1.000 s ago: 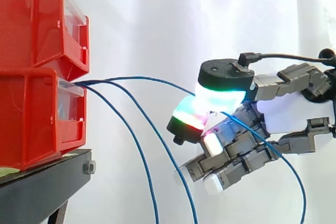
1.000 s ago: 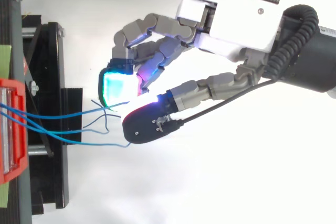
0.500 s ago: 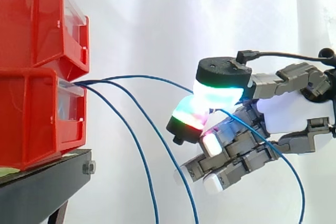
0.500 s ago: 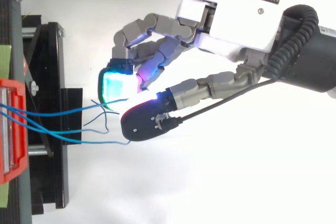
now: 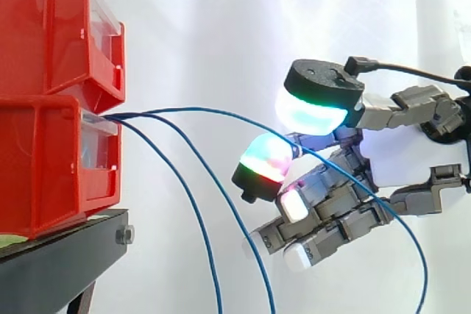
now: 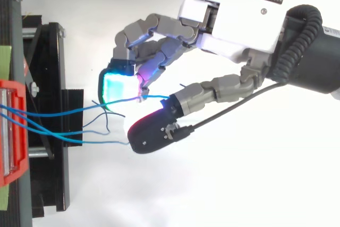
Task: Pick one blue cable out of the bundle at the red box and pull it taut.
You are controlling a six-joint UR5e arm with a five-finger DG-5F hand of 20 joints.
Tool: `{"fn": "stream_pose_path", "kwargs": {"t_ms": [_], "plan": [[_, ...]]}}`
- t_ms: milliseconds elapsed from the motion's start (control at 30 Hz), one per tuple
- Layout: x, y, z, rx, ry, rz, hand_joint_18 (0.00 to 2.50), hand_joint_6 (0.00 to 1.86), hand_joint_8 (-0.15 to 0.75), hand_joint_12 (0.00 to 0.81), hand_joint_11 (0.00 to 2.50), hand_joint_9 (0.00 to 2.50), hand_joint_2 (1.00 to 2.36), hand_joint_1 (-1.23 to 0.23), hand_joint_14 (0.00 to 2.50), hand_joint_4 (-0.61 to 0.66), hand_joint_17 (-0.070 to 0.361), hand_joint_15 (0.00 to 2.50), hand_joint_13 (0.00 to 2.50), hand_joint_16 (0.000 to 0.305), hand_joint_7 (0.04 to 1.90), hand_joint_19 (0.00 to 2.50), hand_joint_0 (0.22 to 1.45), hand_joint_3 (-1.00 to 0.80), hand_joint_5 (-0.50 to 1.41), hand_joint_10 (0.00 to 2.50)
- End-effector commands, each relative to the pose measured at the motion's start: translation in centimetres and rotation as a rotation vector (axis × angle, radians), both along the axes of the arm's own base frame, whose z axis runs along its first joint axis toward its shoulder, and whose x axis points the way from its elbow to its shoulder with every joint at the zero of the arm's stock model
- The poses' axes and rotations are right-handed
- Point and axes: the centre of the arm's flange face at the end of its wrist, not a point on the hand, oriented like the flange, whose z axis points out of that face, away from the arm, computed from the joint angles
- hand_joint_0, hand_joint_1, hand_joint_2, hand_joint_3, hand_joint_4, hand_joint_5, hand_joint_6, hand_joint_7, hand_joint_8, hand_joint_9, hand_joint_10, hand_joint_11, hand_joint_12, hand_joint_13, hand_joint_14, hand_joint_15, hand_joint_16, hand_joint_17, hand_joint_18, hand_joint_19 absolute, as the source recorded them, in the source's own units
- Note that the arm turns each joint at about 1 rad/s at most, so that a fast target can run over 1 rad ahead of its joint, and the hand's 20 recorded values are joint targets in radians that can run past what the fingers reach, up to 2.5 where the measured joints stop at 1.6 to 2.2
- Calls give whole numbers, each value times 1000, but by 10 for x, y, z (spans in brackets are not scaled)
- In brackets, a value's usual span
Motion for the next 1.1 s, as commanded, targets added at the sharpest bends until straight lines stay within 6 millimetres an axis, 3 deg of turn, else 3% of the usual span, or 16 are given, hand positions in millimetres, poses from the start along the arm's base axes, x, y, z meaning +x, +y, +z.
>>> {"fn": "stream_pose_path", "kwargs": {"t_ms": [0,467,600,1067], "plan": [[0,0,0,0,0,0,534,848,332,375,577,873,1000,-843,7,137,127,183,431,57,999,287,449,-500,-114,9],[0,0,0,0,0,0,508,843,301,353,584,918,1000,-701,7,122,115,189,442,51,1004,316,516,-500,-102,10],[0,0,0,0,0,0,511,842,293,338,584,934,1006,-676,7,106,109,186,450,48,1015,323,562,-422,-97,11],[0,1,0,0,0,2,567,856,303,336,613,971,1015,-762,8,120,107,196,501,48,1067,303,592,-274,-90,13]]}}
